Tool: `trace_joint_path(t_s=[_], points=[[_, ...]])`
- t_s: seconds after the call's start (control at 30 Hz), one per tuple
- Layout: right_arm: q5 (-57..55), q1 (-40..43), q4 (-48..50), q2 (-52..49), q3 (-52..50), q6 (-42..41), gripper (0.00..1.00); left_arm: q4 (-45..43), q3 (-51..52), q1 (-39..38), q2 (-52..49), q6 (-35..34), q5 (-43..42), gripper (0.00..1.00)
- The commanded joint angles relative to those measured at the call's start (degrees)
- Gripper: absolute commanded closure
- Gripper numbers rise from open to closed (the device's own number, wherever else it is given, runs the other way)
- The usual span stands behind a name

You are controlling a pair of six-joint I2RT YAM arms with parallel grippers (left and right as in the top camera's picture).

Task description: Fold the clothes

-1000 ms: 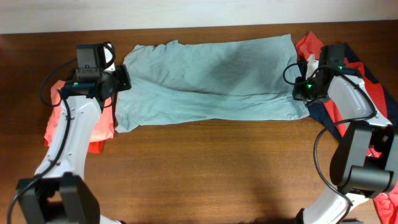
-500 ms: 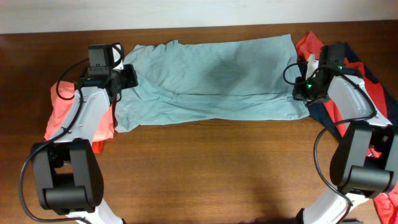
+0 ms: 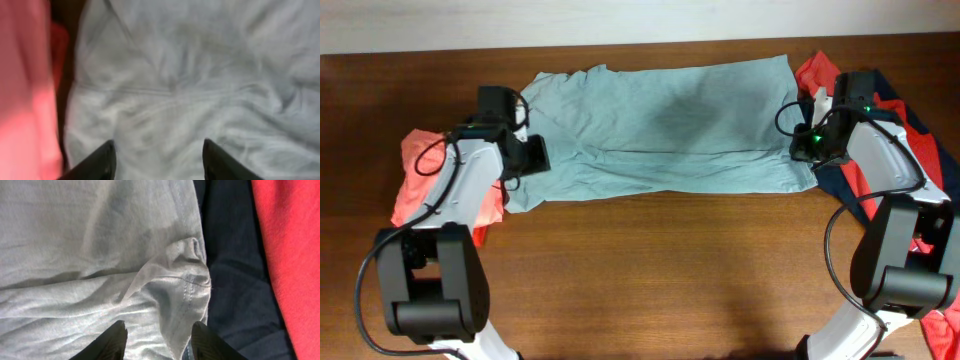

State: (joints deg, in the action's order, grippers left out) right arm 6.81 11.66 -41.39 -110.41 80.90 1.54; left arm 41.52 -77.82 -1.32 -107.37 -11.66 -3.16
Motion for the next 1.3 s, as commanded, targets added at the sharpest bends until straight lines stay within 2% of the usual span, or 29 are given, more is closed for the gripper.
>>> trace_joint_path(t_s=[0.0,0.2,0.47,0.67,0.77,0.9,0.93,1.03,1.27], points=[[0.1,0.4,0.3,0.3,-0.2,0.2,0.53,1.7,0.5,-1.3,-0.8,-0.5,0.7,0.45],[-0.8,0.4,0.0,-1.0,-0.4,0.2,0.53,1.2,3.5,-1.4,-2.6,-0.5,1.1,0.50],[-1.7,0.4,0.0,-4.5,-0.4,0.2,0.53,-1.9,3.9,-1.4,-8.3,-0.5,1.1,0.49],[-7.3,0.5,0.6,-5.6,-0.1,-0.5,0.54,-3.0,3.9,-1.4,-10.6,-0.5,1.1,0.49],[-5.2,1.3,0.0,-4.4,1.8,-0.5,0.53,-2.5,3.9,-1.4,-10.6,-0.3,1.1,0.49],[3.7,3.8,-0.7,-2.2,6.8,-0.5,0.53,-2.5,3.9,-1.4,-10.6,-0.3,1.1,0.49],[5.5,4.6,-0.8,-2.1,8.2,-0.6,0.59,-2.5,3.9,-1.4,-10.6,-0.3,1.1,0.49],[5.7,7.8,0.7,-2.3,10.3,-5.4,0.96,-2.5,3.9,-1.4,-10.6,-0.3,1.1,0.49],[8.5,10.9,-0.4,-6.6,10.3,-2.9,0.96,-2.5,3.9,-1.4,-10.6,-0.3,1.0,0.49]])
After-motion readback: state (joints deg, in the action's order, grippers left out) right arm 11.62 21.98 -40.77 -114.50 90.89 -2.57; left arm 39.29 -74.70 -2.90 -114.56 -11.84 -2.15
